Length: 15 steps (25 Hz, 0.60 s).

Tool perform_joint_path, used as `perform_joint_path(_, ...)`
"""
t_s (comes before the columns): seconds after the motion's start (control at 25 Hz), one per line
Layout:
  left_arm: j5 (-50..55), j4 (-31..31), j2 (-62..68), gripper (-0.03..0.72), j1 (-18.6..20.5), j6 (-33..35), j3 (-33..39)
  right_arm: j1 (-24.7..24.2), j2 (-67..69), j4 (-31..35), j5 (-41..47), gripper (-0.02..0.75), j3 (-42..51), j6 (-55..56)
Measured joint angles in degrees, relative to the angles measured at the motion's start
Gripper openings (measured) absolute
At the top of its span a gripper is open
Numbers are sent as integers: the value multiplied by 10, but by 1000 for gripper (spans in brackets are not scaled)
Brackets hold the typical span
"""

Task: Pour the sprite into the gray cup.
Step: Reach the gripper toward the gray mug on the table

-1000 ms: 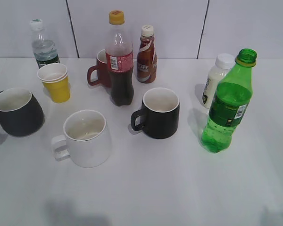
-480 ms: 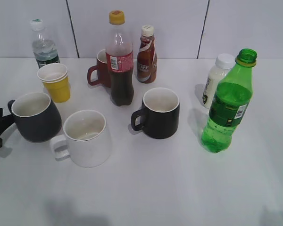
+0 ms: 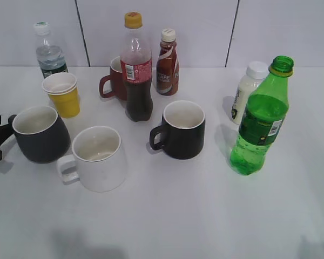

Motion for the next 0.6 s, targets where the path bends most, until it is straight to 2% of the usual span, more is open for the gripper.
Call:
perform_joint_path(0.28,1,1,22,349,-19,0,-10,0,0,0,0,544,0,0)
perform_joint_path(0.6,-9,-6,44,312,-28,0,-32,0,0,0,0,544,0,0)
